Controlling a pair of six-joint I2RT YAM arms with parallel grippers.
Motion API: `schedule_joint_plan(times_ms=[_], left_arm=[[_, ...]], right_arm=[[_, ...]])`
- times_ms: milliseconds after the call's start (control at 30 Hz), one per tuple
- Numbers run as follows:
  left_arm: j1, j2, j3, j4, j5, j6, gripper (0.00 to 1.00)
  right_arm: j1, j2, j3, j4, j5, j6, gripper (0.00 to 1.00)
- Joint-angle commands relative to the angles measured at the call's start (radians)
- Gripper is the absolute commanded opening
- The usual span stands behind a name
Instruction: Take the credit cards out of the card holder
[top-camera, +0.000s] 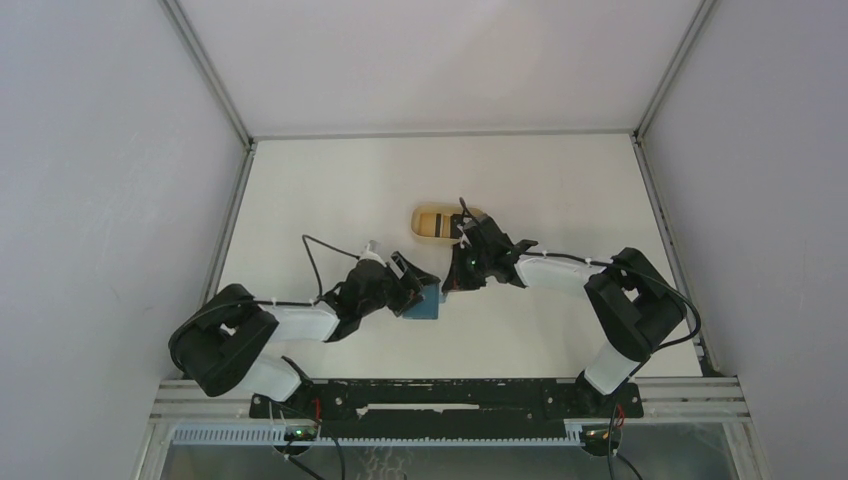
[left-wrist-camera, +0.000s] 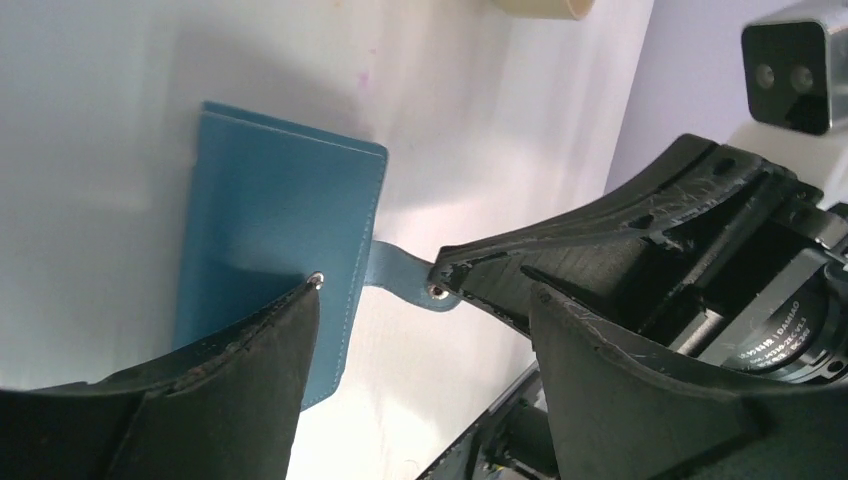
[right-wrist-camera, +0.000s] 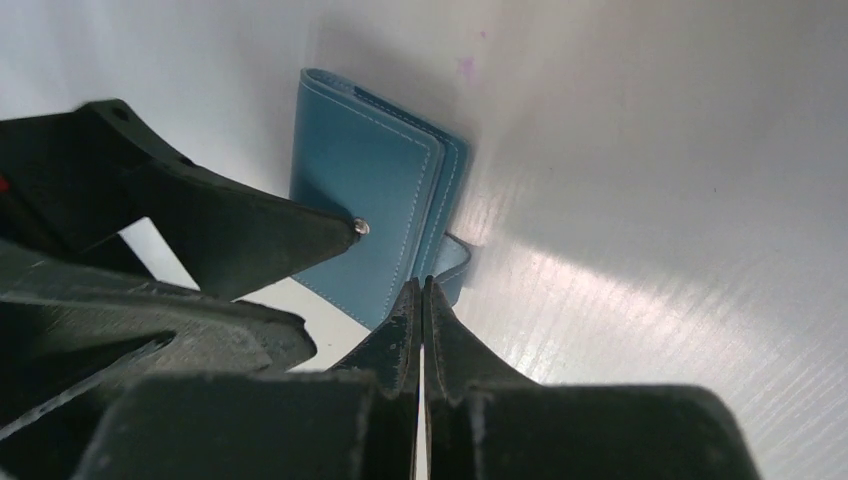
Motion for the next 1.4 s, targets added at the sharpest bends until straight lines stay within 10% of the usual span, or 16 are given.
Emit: schedule_joint_plan(times_ms=[0,567,833,1367], left_arm=[[0.001,0.020,-0.064,0.132,-0.054,-0.118,0.81],[0.001,-0.004,-0.120,0.120,-0.133,-0.197,0.56],[0.002,-0.019,-0.118,0.101,-0.130,-0.190,0.01],[0.157,-0.310,-0.011,-0.431,-0.107,0.117,0.00]], right_arm=[[-0.001,-0.039,-0.002,0.074,-0.012,0.029,0.00],[0.054,0.146,0.095,0.148,-0.080,0.077,0.00],[0.062,0.219,0.114,0.148,-0.087,0.074,0.00],[0.063,0.267,0.113,0.148,-0.090,0.059,0.00]])
